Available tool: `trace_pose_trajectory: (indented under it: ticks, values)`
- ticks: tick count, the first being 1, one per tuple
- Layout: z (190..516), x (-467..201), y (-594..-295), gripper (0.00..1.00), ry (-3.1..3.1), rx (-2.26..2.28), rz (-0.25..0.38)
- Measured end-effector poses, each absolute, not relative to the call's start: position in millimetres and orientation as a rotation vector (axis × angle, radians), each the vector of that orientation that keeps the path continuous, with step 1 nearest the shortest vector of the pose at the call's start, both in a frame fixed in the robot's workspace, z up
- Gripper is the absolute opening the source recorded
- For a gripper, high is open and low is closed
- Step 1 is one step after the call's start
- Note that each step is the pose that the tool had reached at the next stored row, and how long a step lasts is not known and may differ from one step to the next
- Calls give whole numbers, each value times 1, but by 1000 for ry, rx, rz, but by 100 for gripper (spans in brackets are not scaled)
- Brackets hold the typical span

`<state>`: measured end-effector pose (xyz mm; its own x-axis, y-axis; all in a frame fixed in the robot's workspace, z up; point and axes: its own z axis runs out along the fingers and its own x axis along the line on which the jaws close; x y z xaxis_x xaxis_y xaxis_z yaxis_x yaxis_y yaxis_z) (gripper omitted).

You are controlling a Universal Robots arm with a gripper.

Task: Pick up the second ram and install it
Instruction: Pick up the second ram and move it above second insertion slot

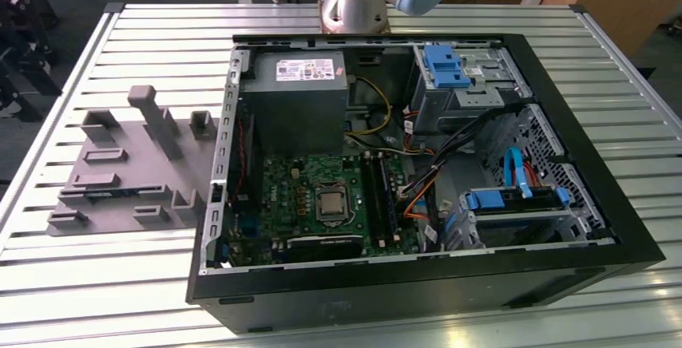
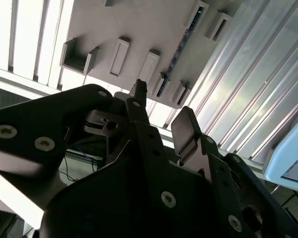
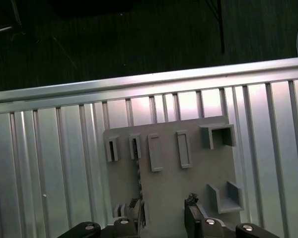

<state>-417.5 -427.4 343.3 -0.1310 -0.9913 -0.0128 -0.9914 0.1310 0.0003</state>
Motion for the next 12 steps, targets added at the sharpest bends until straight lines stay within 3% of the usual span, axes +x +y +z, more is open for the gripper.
trace_pose_trajectory:
  ticks: [12]
  values:
    - [332, -417, -428, 47, 2357, -2066, 18]
